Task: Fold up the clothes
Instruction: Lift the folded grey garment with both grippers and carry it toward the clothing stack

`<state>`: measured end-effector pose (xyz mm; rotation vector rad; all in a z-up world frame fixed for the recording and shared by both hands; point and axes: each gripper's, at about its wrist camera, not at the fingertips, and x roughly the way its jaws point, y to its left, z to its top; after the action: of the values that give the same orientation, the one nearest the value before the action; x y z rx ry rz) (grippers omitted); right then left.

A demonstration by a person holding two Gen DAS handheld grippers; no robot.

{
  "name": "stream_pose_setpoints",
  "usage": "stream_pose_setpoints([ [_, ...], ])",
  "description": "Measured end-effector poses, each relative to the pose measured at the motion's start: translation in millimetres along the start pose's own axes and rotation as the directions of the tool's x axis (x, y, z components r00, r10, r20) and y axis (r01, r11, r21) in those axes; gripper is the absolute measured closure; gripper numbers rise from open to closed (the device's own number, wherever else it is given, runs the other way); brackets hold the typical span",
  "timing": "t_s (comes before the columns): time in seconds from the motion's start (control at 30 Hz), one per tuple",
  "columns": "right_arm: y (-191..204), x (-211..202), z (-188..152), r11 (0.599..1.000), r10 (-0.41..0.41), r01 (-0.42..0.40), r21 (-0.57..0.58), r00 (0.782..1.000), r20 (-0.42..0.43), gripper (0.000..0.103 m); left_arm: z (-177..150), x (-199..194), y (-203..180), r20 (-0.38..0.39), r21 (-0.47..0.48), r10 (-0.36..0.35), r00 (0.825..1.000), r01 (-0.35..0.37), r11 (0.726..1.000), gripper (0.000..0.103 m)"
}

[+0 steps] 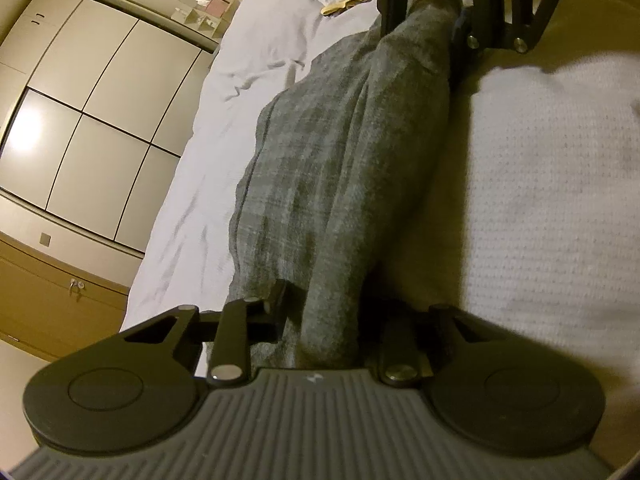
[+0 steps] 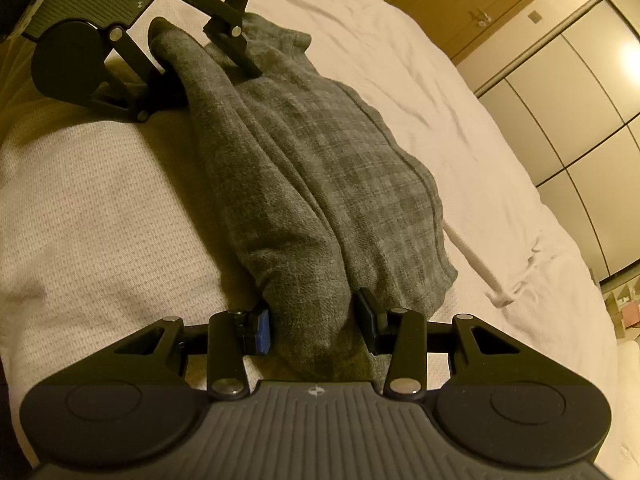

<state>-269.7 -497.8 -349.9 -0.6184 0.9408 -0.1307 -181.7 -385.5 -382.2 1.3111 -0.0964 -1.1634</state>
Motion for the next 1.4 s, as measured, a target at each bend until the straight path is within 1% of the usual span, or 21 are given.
stream_pose_setpoints([
  [0.1,0.4,-0.1,-0.2,1.0,-0.002,0.002,-0.004,1.0,-0.001,0.061,-1.4,0.1,0.0,-0.001,-0.001,-0.006,1.0,0.006,1.0,0.086],
  [0.17,1.7,-0.2,-0.4,1.0,-0.005,0.005,-0.009,1.0,-0.003,0.061,-2.2,0.7,0.8,-0.004,-0.005,-0.023,1.0,0.023,1.0,0.092],
  [0.2,2.9,-0.4,-0.6,1.0,-0.012,0.011,-0.015,1.0,-0.003,0.061,-2.7,0.9,1.7,-0.004,-0.006,-0.033,0.999,0.033,0.999,0.093],
  [0.27,6.5,-0.4,-1.5,0.999,-0.029,0.029,-0.036,1.0,-0.004,0.064,-3.4,1.0,3.8,-0.001,-0.004,-0.049,0.999,0.048,0.999,0.093],
  [0.33,10.6,-1.6,-2.6,0.997,-0.057,0.056,-0.056,0.998,-0.001,0.072,-4.0,-0.5,6.6,0.003,0.01,-0.057,0.998,0.057,0.998,0.093],
  [0.37,12.5,-4.1,-3.5,0.995,-0.074,0.074,-0.063,0.997,0.005,0.073,-4.2,-1.8,7.9,0.005,0.02,-0.06,0.998,0.06,0.998,0.094],
  [0.43,14.6,-11.7,-5.4,0.992,-0.104,0.105,-0.068,0.994,0.02,0.078,-4.5,-8.8,12.2,0.014,0.041,-0.05,0.999,0.05,0.998,0.095],
  [0.47,14.6,-16.8,-6.2,0.991,-0.115,0.117,-0.064,0.993,0.03,0.078,-4.5,-13.7,14.8,0.021,0.052,-0.042,0.999,0.041,0.998,0.096],
  [0.6,13.1,-61.2,-7.3,0.986,-0.162,0.165,-0.026,0.983,0.081,0.08,-0.3,-46.4,32.1,0.079,0.071,0.005,0.997,-0.01,0.997,0.096],
  [0.67,13.2,-85.4,-10.0,0.985,-0.171,0.171,0.006,0.98,0.098,0.08,4.0,-65.8,41.7,0.117,0.072,0.022,0.993,-0.03,0.997,0.096],
  [0.77,12.0,-119.5,-15.4,0.984,-0.175,0.169,0.063,0.978,0.114,0.08,13.8,-89.2,51.9,0.173,0.065,0.02,0.985,-0.031,0.997,0.096],
  [0.87,6.7,-145.1,-22.6,0.981,-0.154,0.14,0.132,0.983,0.099,0.08,25.7,-105.4,57.3,0.213,0.047,-0.014,0.977,0.004,0.999,0.096],
  [0.93,4.6,-159.1,-25.7,0.979,-0.146,0.132,0.156,0.986,0.081,0.08,33.9,-110.4,53.7,0.226,0.065,-0.022,0.974,0.008,0.998,0.096],
  [1.13,5.7,-193.2,-31.4,0.971,-0.18,0.173,0.167,0.983,0.03,0.08,56.5,-125.1,41.2,0.26,0.1,-0.035,0.965,0.009,0.995,0.096],
  [1.4,13.6,-219.8,-45.6,0.959,-0.231,0.23,0.164,0.973,-0.011,0.08,80.7,-146.1,32.1,0.308,0.14,-0.032,0.951,-0.012,0.99,0.096],
])
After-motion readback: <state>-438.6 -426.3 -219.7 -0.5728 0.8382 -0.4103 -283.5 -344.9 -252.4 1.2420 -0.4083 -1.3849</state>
